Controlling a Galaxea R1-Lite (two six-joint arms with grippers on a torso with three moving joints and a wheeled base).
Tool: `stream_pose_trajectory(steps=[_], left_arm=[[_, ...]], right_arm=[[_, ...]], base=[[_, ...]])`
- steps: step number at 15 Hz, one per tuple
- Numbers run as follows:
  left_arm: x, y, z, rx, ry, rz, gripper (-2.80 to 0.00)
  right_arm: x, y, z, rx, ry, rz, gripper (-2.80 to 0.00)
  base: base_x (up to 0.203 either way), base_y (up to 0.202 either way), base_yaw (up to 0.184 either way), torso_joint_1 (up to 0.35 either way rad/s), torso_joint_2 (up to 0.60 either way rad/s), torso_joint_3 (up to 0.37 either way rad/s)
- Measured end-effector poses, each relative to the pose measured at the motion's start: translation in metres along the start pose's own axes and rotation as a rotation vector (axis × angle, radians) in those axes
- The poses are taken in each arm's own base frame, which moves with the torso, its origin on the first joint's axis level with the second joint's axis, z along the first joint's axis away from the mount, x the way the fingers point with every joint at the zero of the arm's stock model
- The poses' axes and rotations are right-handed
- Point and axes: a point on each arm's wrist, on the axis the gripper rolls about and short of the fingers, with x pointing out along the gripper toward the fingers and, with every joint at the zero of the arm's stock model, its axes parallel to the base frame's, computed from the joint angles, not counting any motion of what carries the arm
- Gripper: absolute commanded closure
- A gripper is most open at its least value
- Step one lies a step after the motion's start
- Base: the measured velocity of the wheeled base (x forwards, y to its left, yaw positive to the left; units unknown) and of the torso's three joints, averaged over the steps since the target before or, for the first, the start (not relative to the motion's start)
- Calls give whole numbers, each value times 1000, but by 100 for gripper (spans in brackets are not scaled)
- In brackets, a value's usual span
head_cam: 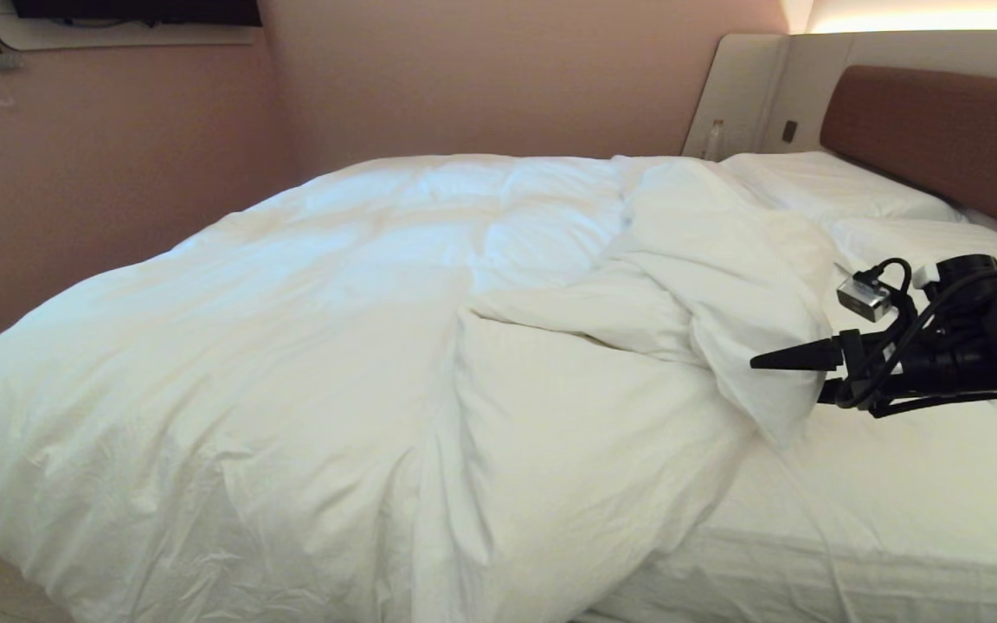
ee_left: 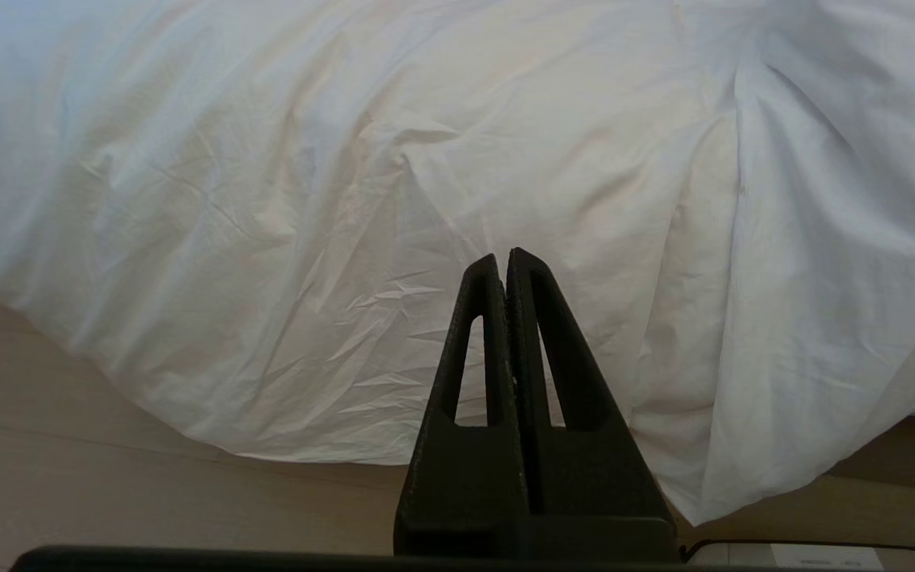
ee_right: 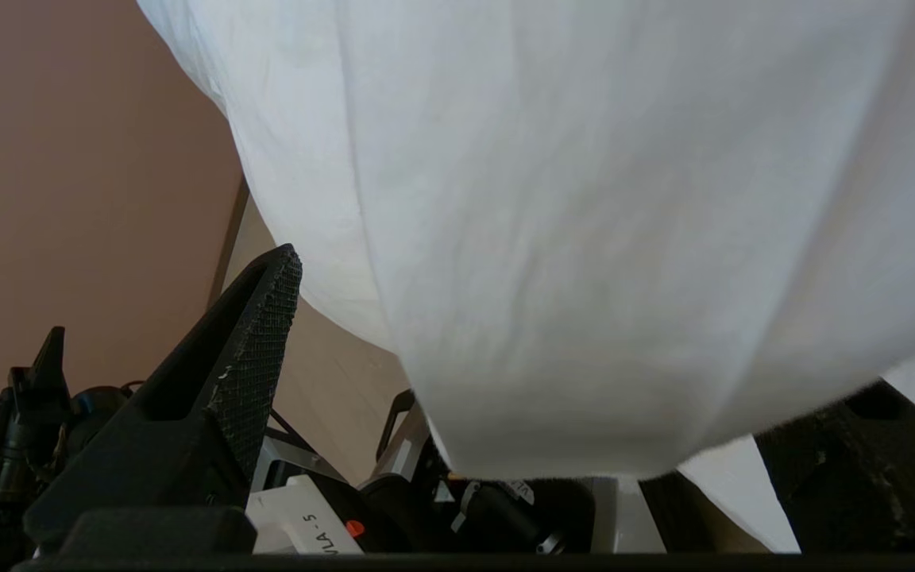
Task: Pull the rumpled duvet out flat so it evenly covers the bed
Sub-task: Hold the folded corner of the quilt
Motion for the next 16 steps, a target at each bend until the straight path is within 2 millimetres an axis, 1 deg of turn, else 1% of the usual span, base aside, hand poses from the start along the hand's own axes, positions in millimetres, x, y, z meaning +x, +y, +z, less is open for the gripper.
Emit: stream_pose_trajectory(steps=[6, 10, 14, 15, 16], left_arm=[[0, 0, 0, 0, 0, 0, 0], [0, 0, 0, 0, 0, 0, 0], [0, 0, 0, 0, 0, 0, 0], [0, 0, 0, 0, 0, 0, 0], [0, 0, 0, 0, 0, 0, 0]], right_arm=[[8, -5, 3, 1, -7, 5, -280], [9, -6, 10, 23, -51, 3, -280], [9, -6, 12, 48, -71, 6, -280], [9, -6, 12, 51, -70, 7, 0], [9, -6, 12, 50, -70, 7, 0]], base=[[0, 0, 0, 0, 0, 0], [0, 0, 0, 0, 0, 0], [0, 0, 0, 0, 0, 0], [0, 0, 0, 0, 0, 0], [0, 0, 0, 0, 0, 0]])
